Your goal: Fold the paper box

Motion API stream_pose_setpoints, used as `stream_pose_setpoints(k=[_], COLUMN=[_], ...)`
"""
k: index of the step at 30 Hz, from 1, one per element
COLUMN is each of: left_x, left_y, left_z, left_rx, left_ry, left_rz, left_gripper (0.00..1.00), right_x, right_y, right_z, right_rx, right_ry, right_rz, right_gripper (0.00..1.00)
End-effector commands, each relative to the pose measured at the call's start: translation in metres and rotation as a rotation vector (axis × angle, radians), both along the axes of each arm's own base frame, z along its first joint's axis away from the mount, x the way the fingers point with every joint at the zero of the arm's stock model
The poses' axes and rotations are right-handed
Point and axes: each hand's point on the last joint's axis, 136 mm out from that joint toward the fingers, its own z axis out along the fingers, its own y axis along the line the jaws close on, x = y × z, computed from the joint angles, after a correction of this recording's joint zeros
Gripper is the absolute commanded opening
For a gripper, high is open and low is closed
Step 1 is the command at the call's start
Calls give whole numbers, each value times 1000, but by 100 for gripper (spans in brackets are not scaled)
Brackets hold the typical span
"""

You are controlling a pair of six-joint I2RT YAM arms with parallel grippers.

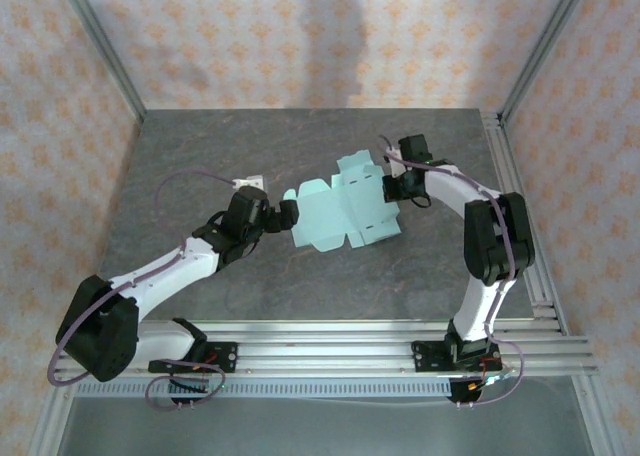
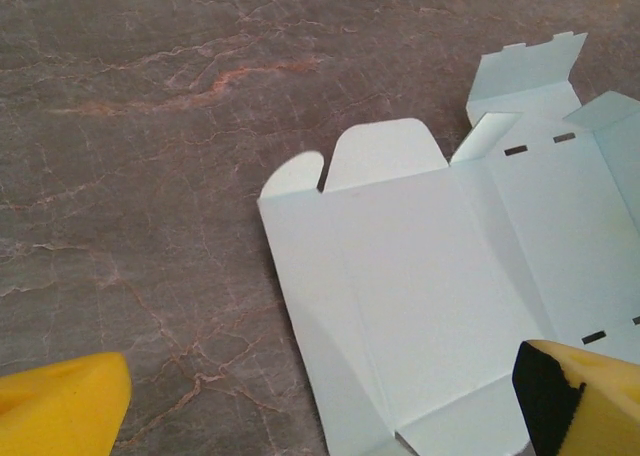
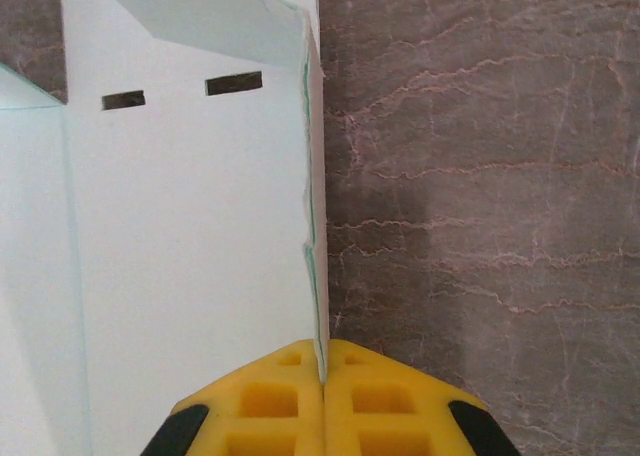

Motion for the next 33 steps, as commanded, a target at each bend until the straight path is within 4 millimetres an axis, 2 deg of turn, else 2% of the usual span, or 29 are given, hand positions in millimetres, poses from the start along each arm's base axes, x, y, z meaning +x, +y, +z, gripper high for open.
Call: stream_pose_setpoints(k=[1,8,12,18,23,25,28,33], left_x=[6,3,4,6,4,4,4,4], left_y=[-3,8,8,5,5,6,6,5], left_z=[23,20,18,14,11,10,9,8], left_rx=[-44,-75,-89,-101,-95,-91,-87,-93], left_ry=[-52,-34,-30,-21,-12,-8,-6,-6], left_rz=[9,61,60,55,52,50,52,50], left_gripper=[100,100,100,100,100,100,100,100], right_x=[5,10,3,-11,-21,-24,-23,-10], right_y=[-9,2,16,31,30,30,32,33], right_z=[11,30,31,12,-8,-9,-8,2], right_rx=[-134,-222,-154,-48,-58,-57,-48,4], right_ry=[-64,-218,-217,-89,0,9,-5,-72], right_rz=[57,109,158,167,144,148,146,75], right_gripper=[0,0,0,0,4,8,22,43])
